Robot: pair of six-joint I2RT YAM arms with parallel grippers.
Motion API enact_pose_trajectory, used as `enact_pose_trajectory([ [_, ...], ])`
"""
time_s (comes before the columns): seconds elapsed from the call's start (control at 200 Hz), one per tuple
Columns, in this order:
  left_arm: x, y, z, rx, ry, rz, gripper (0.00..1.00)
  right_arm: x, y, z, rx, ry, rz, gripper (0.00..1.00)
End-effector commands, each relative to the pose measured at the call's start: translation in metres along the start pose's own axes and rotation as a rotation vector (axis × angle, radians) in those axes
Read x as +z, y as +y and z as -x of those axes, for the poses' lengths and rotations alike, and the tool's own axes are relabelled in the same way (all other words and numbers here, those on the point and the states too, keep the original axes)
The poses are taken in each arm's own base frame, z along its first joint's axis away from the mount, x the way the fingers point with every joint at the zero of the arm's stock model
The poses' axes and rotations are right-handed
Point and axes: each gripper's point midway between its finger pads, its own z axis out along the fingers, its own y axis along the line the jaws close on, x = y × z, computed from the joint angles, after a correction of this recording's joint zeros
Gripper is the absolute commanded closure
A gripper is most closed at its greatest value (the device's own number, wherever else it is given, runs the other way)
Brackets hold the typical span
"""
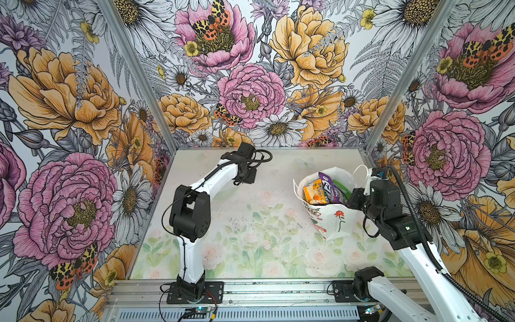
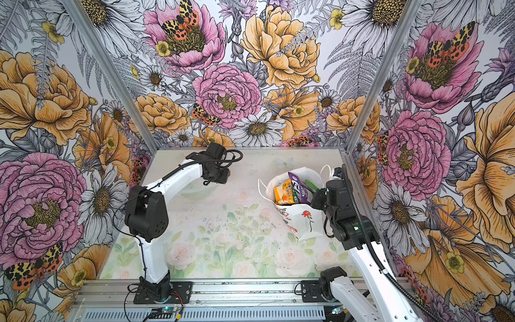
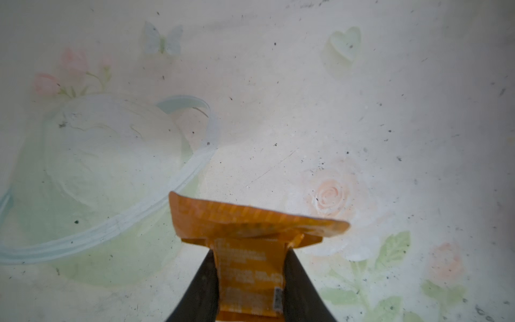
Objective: Place the snacks into the paper bag
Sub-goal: Pick up the snack from the top-center of the table, then place the snack in the paper bag.
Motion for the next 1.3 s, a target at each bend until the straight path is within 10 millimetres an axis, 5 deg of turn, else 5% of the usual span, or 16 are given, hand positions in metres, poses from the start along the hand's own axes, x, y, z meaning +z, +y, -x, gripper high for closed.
enact_pose_trajectory([
  [0.0, -0.062, -0.008, 0.024, -0.045, -0.175, -0.012, 0.68, -0.005, 0.004, 0.014, 0.021, -0.064, 0.025, 1.0],
  [0.32, -0.218, -0.09, 0.047, 0.151, -0.51, -0.107, 0.71, -0.003, 0.006, 0.012, 0.018, -0.052, 0.03, 1.0],
  [0.6, -0.272, -0.176, 0.027, 0.392, -0.564, -0.222, 0.71, -0.003, 0.005, 0.012, 0.018, -0.053, 0.028, 1.0],
  [0.881, -0.269, -0.254, -0.013, 0.636, -0.485, -0.305, 0.71, -0.002, 0.006, 0.012, 0.018, -0.05, 0.03, 1.0],
  [0.926, -0.248, -0.27, -0.019, 0.672, -0.439, -0.3, 0.71, -0.002, 0.005, 0.012, 0.018, -0.052, 0.027, 1.0],
  [1.296, -0.192, -0.297, -0.028, 0.688, -0.284, -0.311, 0.71, -0.003, 0.006, 0.012, 0.018, -0.052, 0.031, 1.0],
])
